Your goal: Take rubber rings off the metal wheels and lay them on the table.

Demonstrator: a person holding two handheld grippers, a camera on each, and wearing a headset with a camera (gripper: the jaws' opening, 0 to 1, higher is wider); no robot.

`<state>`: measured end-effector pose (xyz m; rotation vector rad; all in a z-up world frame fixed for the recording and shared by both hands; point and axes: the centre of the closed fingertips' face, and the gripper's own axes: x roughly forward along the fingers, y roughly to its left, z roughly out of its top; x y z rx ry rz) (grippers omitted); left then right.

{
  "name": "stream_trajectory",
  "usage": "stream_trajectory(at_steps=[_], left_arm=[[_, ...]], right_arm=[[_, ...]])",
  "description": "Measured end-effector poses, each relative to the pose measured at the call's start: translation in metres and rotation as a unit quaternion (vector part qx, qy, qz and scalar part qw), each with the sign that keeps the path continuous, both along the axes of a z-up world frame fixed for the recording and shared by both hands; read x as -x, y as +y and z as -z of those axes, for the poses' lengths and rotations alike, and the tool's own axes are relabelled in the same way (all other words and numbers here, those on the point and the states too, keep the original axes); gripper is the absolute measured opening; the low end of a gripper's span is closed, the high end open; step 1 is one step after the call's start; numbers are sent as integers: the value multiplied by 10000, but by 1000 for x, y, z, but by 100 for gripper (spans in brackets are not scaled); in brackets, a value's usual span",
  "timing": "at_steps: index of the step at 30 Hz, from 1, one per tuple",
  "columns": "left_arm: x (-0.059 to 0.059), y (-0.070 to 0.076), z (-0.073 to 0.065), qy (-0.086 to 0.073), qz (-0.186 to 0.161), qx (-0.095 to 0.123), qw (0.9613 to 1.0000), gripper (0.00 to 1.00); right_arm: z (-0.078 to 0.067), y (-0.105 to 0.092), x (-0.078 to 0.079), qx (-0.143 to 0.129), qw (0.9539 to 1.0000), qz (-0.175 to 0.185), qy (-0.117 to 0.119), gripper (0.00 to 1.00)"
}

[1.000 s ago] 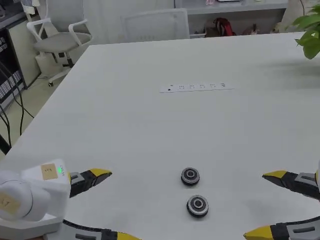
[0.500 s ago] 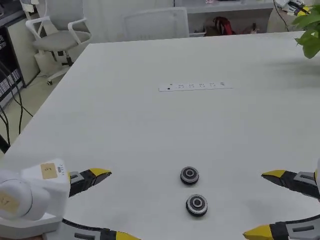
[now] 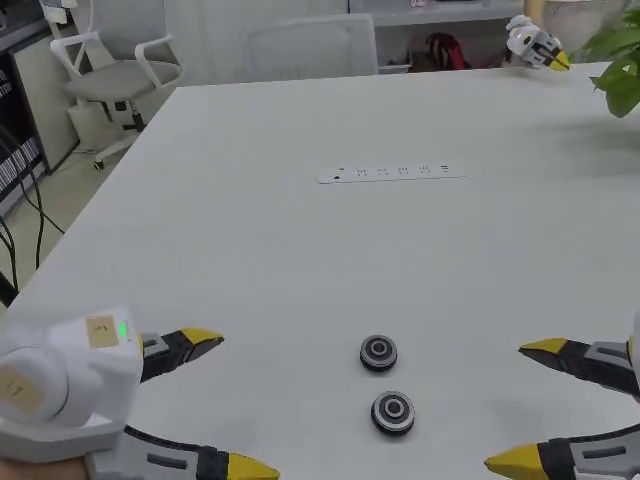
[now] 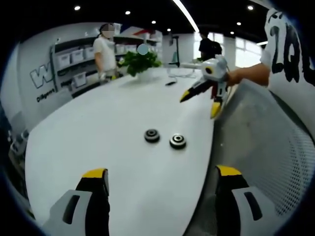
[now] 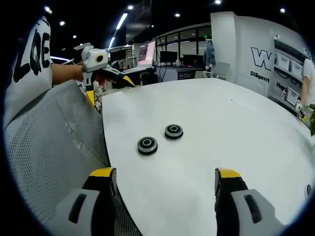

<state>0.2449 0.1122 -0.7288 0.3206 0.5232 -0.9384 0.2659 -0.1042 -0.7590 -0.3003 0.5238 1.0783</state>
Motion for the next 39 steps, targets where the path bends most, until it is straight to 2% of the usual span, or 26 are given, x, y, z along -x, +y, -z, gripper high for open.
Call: stream_trajectory(at_steps=[11, 18, 22, 26, 32, 39], left_arm=[[-6, -1, 0, 16, 56, 6, 10000, 85], [-10, -6, -7, -23, 104, 93, 9999, 83], [-15, -8, -9, -60, 127, 66, 9999, 82], [-18, -13, -14, -87, 170, 173, 9997, 82], [-22, -18, -10, -79, 265, 102, 9996, 80], [-26, -26, -7, -43, 376, 114, 9992, 78]], right_arm=[[-2, 5, -4, -34, 9999, -110, -60, 76], [-1, 8, -8, -40, 9998, -165, -70, 74], [-2, 11, -10, -28, 9996, -241, -112, 72], [-5, 13, -13, -78, 9995, -256, -159, 71], [-5, 16, -17, -94, 9993, -329, -169, 67], [-7, 25, -24, -110, 9987, -457, -220, 60]])
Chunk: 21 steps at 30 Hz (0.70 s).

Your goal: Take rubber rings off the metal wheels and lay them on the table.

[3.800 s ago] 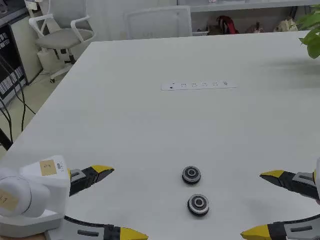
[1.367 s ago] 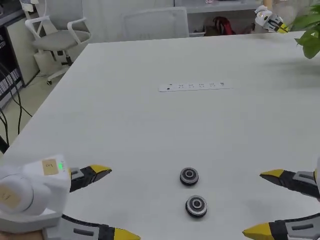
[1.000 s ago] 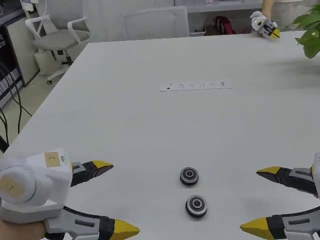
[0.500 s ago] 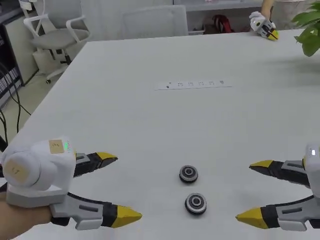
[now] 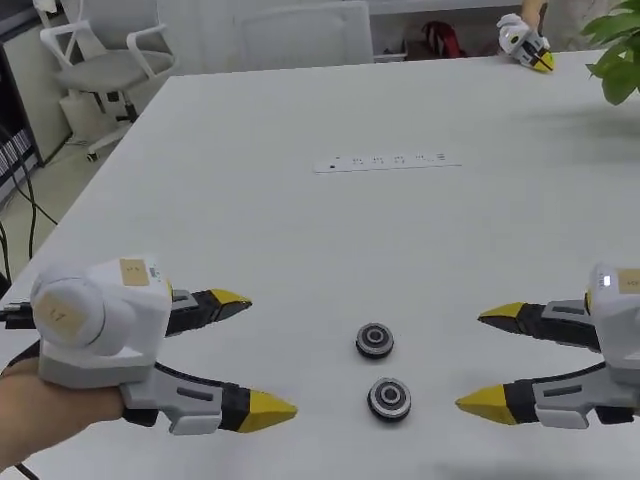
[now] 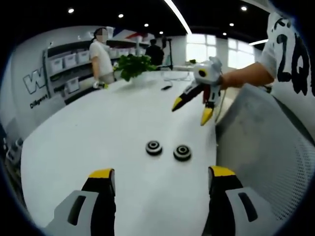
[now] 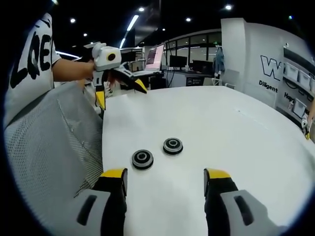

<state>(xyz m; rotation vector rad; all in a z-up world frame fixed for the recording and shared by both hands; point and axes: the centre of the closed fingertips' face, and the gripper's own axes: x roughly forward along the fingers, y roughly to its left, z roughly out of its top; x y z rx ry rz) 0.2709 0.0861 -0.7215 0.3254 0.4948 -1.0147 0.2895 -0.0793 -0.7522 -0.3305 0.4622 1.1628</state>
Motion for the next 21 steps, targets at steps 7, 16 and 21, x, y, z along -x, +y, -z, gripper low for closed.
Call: stream_trajectory(at_steps=[7, 16, 21], left_arm=[[0, -6, 8, 107, 97, -16, 9999, 77], [-1, -13, 14, 201, 217, -46, 9996, 75], [-3, -18, 21, 269, 290, -71, 9992, 73]], right_arm=[[1, 7, -7, -4, 10000, -78, -27, 58], [7, 14, -9, 116, 9995, -295, -30, 54], [11, 23, -6, 165, 9989, -442, 13, 51]])
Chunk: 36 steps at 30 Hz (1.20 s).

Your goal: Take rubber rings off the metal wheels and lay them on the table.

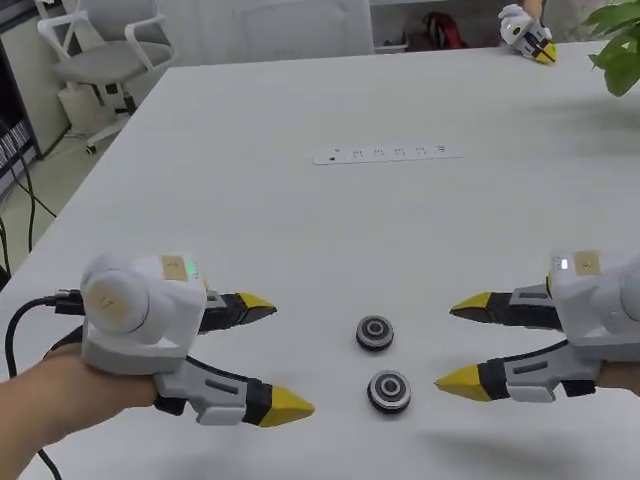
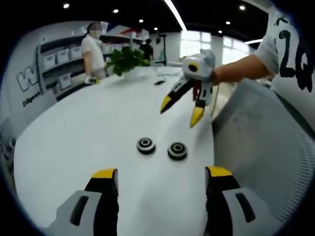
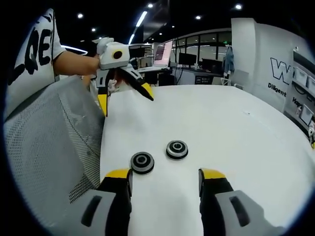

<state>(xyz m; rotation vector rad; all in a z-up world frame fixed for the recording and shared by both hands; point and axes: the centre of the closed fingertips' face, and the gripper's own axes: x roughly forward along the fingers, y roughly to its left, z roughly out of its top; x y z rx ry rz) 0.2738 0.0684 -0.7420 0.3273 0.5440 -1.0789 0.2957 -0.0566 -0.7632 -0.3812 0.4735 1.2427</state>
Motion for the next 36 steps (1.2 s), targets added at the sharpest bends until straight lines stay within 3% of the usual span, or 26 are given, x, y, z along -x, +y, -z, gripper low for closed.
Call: stream_trajectory(at_steps=[14, 22, 28, 36], left_arm=[[5, -25, 14, 186, 446, -89, 9988, 64], [6, -38, 17, 377, 506, 110, 9979, 60], [8, -43, 26, 466, 606, 17, 9971, 57], [5, -58, 29, 482, 661, 10, 9967, 55]], right_arm=[[19, 17, 11, 219, 9985, -491, 112, 43], [28, 22, 14, 285, 9976, -607, 160, 35], [35, 25, 20, 336, 9966, -712, 245, 32], [39, 28, 24, 359, 9960, -758, 310, 29]])
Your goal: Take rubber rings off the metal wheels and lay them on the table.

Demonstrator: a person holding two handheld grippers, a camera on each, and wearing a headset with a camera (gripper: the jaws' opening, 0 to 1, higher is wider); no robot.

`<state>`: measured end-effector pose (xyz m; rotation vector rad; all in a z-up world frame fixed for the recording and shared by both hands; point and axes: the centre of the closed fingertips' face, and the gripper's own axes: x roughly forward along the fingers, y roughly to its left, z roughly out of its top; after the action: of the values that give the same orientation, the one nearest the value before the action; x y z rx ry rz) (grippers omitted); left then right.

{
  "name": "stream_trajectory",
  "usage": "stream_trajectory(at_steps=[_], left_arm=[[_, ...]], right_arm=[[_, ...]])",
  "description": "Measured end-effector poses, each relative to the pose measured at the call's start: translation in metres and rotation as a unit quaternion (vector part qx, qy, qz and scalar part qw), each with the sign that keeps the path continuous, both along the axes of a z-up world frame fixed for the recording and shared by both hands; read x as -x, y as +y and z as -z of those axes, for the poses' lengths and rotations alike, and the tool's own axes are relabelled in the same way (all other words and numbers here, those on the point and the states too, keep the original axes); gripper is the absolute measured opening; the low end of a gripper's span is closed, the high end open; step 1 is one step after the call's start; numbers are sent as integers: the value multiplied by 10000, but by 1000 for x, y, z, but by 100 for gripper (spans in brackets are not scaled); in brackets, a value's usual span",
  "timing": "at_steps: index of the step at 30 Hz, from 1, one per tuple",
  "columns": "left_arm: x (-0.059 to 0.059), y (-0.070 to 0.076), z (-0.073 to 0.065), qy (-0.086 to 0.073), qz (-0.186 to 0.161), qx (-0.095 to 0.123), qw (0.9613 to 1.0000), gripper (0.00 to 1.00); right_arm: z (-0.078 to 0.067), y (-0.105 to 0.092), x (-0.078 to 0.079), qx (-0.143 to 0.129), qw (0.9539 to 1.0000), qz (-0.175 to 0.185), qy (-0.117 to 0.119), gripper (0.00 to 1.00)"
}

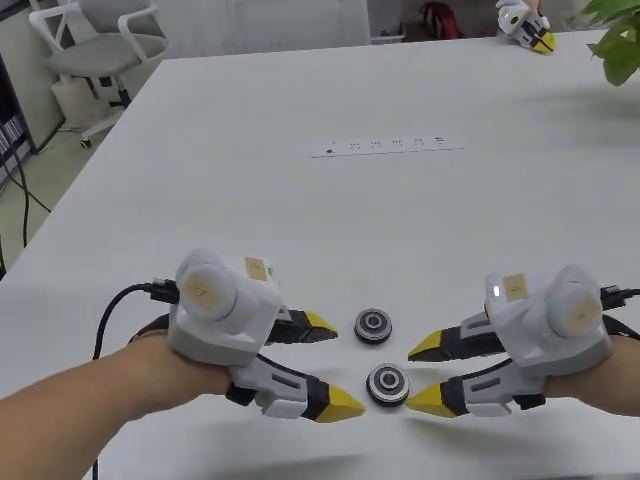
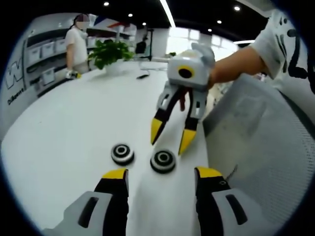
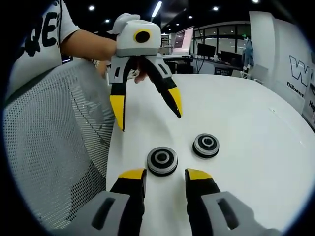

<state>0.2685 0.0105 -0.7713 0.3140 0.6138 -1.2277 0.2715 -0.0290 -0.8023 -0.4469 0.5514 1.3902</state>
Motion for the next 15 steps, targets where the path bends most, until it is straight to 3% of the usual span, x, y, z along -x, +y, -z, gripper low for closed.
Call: stream_trajectory(at_steps=[5, 9, 15], left_arm=[[2, -10, 4, 64, 86, -10, 9999, 52], [4, -17, 7, 93, 146, -34, 9998, 48], [5, -24, 10, 194, 185, -9, 9996, 45]], right_arm=[[0, 1, 1, 4, 10000, -17, 27, 27], [-4, 5, 1, -148, 9998, 67, 135, 27], [1, 2, 3, -76, 9999, 55, 129, 26]])
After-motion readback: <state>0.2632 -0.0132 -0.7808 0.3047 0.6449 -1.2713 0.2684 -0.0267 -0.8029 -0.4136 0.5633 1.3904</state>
